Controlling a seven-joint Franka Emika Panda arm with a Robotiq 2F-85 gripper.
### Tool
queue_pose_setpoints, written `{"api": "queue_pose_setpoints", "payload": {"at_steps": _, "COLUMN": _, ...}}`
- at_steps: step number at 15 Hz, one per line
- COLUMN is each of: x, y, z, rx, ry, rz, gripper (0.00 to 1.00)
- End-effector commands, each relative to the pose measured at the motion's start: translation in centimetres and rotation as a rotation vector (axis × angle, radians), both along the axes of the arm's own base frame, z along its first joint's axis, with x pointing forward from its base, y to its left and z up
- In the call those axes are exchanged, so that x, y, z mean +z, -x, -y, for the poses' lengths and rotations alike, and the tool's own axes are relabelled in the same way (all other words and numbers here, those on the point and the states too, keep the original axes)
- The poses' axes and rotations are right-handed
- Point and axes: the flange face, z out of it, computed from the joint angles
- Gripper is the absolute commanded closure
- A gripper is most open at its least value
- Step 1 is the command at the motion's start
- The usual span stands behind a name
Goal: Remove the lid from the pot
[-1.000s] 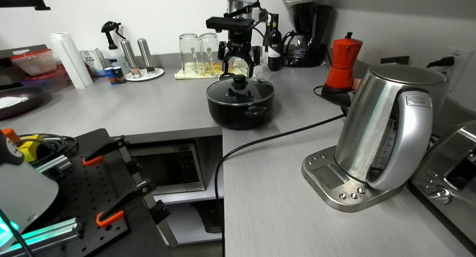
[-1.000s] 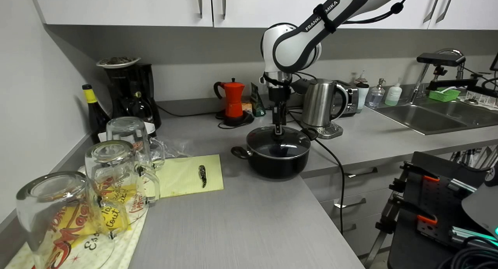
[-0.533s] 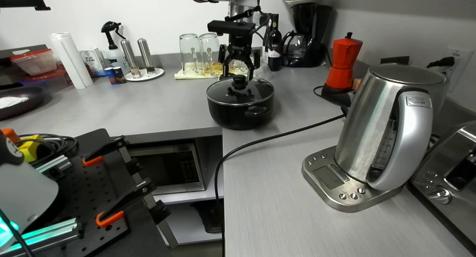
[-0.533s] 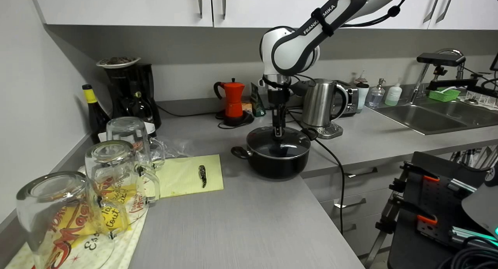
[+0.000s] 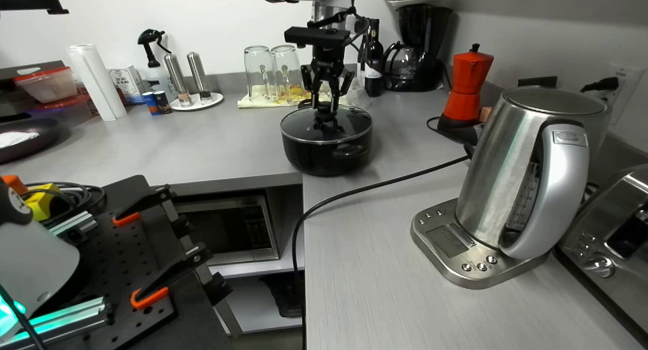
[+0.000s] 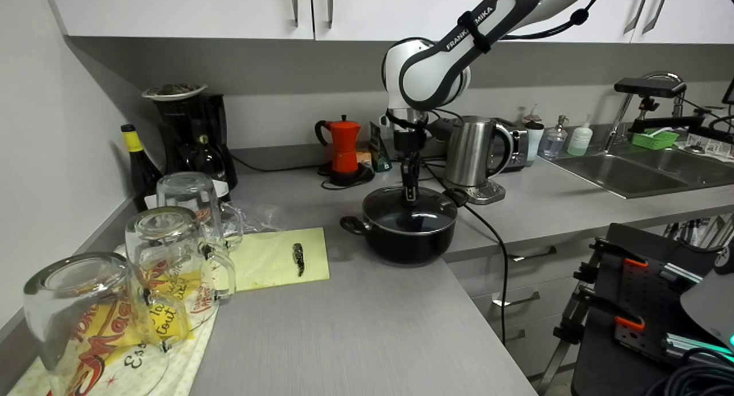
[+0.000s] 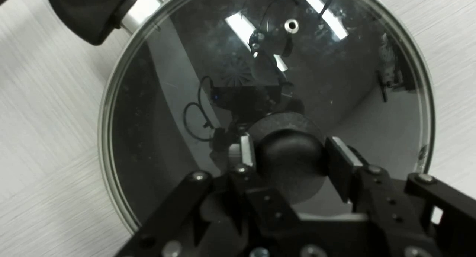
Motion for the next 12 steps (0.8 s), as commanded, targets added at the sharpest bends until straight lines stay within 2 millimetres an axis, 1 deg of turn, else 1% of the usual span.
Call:
{"api": "queue_pose_setpoints", "payload": {"at_steps": 1, "x": 1.5, "y": 0.2, "z": -0.5, "rx": 0.028, "ry": -0.005, "rz": 0.009, "gripper": 0.75}}
{"api": "queue_pose_setpoints", "payload": {"at_steps": 3, "x": 2.5, "y": 0.7, "z": -0.8, "rx": 0.028, "ry": 0.002, "rz": 0.016, "gripper": 0.75}}
{"api": "queue_pose_setpoints", "payload": {"at_steps": 6, "x": 4.5, "y": 1.9, "z": -1.7, "rx": 0.040, "ry": 0.010, "rz": 0.034, "gripper": 0.75}}
{"api": "queue_pose_setpoints", "payload": {"at_steps": 9, "x": 6.8, "y": 3.8, "z": -3.3, "rx": 0.069, "ry": 0.015, "rz": 0.051, "gripper": 0.75}}
{"api": "queue_pose_setpoints", "payload": {"at_steps": 12, "x": 8.4, "y": 6.1, "z": -5.3, "rx": 0.116, "ry": 0.013, "rz": 0.057, "gripper": 0.75}}
